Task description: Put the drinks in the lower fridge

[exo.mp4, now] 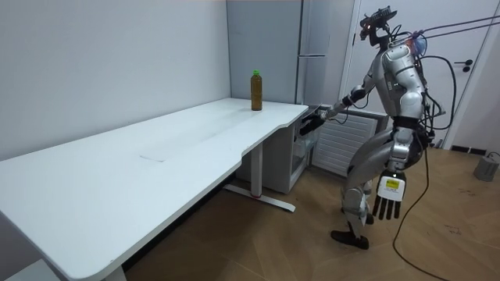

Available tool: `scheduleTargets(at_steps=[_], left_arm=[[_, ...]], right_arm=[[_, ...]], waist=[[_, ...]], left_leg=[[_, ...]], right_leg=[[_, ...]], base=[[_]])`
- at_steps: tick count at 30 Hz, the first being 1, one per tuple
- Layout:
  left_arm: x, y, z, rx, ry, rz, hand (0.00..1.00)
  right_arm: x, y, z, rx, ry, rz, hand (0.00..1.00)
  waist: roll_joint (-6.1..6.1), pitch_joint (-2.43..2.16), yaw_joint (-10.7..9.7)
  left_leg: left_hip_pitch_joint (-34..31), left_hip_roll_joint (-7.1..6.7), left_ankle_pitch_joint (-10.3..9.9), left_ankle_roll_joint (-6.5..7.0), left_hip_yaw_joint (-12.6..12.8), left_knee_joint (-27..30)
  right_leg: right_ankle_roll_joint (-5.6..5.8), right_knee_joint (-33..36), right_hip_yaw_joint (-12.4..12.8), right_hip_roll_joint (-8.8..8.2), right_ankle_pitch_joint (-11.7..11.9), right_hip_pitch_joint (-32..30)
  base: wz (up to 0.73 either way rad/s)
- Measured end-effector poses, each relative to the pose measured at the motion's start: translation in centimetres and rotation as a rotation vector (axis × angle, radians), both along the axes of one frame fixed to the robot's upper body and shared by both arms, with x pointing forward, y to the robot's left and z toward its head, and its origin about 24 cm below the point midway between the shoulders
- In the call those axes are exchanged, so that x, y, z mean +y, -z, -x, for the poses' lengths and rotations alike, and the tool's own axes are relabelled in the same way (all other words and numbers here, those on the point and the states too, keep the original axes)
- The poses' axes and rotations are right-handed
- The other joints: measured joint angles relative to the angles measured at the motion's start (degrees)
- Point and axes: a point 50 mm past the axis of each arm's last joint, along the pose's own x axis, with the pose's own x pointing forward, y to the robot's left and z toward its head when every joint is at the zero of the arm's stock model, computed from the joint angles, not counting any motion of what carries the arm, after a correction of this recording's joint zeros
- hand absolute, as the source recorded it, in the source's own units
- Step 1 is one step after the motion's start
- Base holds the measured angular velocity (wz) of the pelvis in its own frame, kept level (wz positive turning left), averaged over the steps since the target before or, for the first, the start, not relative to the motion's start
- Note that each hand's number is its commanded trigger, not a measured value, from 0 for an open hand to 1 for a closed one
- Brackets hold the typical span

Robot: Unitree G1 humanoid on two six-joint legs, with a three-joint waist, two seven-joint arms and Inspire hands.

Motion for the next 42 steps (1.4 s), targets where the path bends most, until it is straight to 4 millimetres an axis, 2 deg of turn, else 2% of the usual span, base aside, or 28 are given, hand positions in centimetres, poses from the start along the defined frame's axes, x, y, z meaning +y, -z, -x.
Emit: scheduleTargets(at_steps=[11,14,18,25,28,30,31,33,35,42], left_arm=[[-0.1,-0.5,-0.9,-0.055,-0.004,0.017,0.00],[0.1,-0.7,-1.4,-0.075,-0.016,0.025,0.00],[0.6,-0.9,-1.8,-0.096,-0.047,0.031,0.00],[0.8,-0.8,-1.5,-0.086,-0.063,0.030,0.00],[0.9,-0.6,-0.6,-0.075,-0.109,0.032,0.00],[1.1,-0.4,0.0,-0.068,-0.152,0.038,0.00],[1.3,-0.2,0.7,-0.057,-0.190,0.041,0.00],[1.6,0.1,2.3,-0.035,-0.246,0.043,0.00],[1.7,0.4,4.4,0.010,-0.273,0.032,0.00],[1.7,0.6,7.2,0.045,-0.329,0.022,0.00]], right_arm=[[-0.8,2.6,1.8,0.100,-0.008,0.053,0.00],[-0.7,2.9,2.0,0.099,-0.035,0.052,0.00],[-0.9,3.8,2.6,0.143,-0.042,0.038,0.00],[-1.6,6.7,5.3,0.239,-0.038,0.026,0.00],[-1.9,8.3,7.0,0.295,-0.033,0.010,0.00],[-2.2,9.2,8.2,0.318,-0.026,0.003,0.00],[-2.6,9.8,9.1,0.318,-0.008,-0.015,0.00],[-3.2,11.0,11.2,0.327,0.022,-0.036,0.00],[-3.7,11.5,12.8,0.313,0.031,-0.039,0.00],[-4.1,12.6,16.1,0.259,0.087,-0.076,0.00]], waist=[[-0.28,0.17,0.2],[-0.84,0.52,0.1],[-1.10,0.69,0.1],[-1.06,0.63,0.2],[-1.00,0.55,0.1],[-0.72,0.37,0.0],[-0.50,0.11,-0.2],[-0.61,-0.70,-1.2],[-1.01,-1.94,-2.5],[-1.86,-2.93,-5.0]], left_leg=[[7.3,-0.23,0.2,0.31,0.4,-5.1],[8.3,-0.18,0.2,0.32,0.8,-5.7],[10.7,-0.07,0.2,0.32,0.6,-6.8],[18.2,-0.20,0.2,0.39,0.0,-10.9],[23.0,-0.09,0.2,0.38,-0.4,-14.0],[25.9,-0.07,0.3,0.44,-0.5,-15.9],[28.0,-0.03,0.4,0.46,-0.6,-17.0],[31.8,-0.14,0.5,0.58,-0.5,-19.7],[36.5,-0.15,0.5,0.61,0.1,-22.8],[49.0,0.28,0.8,0.06,0.6,-29.8]], right_leg=[[0.80,-4.2,-0.2,-0.45,0.0,7.0],[0.67,-4.5,-0.3,-0.67,-0.1,7.8],[0.63,-5.9,-1.2,-0.73,-0.1,10.5],[1.28,-10.9,-3.2,-0.76,0.0,19.1],[1.77,-14.8,-3.6,0.00,0.5,24.3],[2.26,-17.5,-3.7,0.55,1.0,27.6],[2.54,-19.6,-3.8,0.97,1.5,30.0],[2.97,-22.6,-4.1,1.18,2.0,34.0],[3.43,-25.6,-3.8,1.55,2.4,38.4],[3.62,-35.2,-3.7,3.69,4.3,51.6]], base=[[0.01],[0.00],[0.03],[0.07],[0.02],[0.00],[-0.04],[-0.04],[-0.13],[-0.10]])
